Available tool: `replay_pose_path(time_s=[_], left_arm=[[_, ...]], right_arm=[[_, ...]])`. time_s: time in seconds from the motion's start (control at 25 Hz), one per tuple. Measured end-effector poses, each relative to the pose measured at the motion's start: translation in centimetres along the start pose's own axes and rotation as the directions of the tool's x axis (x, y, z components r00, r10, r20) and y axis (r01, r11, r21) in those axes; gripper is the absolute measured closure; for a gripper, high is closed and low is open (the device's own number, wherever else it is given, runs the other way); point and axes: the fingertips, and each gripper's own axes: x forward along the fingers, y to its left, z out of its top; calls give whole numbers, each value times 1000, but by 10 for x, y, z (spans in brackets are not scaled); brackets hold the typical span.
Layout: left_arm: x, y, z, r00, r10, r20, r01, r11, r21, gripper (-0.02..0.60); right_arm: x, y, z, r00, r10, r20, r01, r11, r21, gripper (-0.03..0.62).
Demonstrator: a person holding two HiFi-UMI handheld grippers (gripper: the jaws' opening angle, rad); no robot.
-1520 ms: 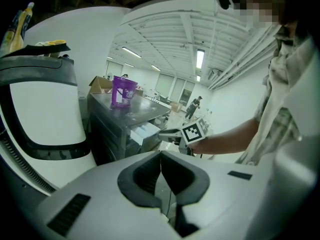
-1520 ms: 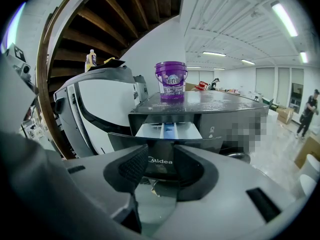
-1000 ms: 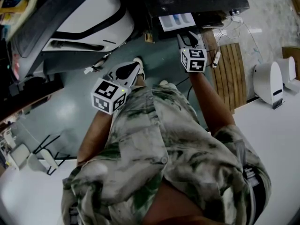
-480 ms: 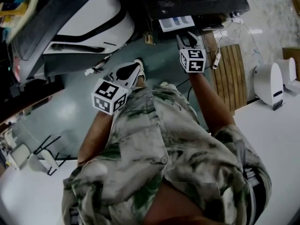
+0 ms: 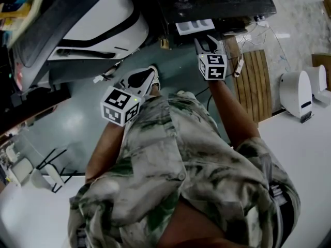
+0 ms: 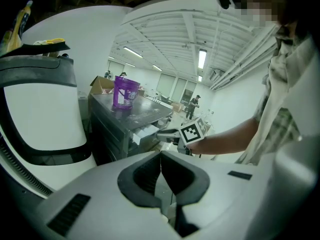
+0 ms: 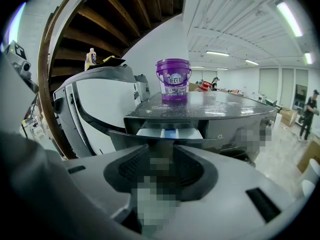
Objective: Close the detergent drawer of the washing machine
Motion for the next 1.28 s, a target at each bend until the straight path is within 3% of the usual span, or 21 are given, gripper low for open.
replay_pose_path(time_s=[1.28], left_arm=[[0,23,4,1000,2,0,-2,1000,-17,557]], right_arm=[[25,-1,16,1000,-8,-8,8,1000,-3,424]])
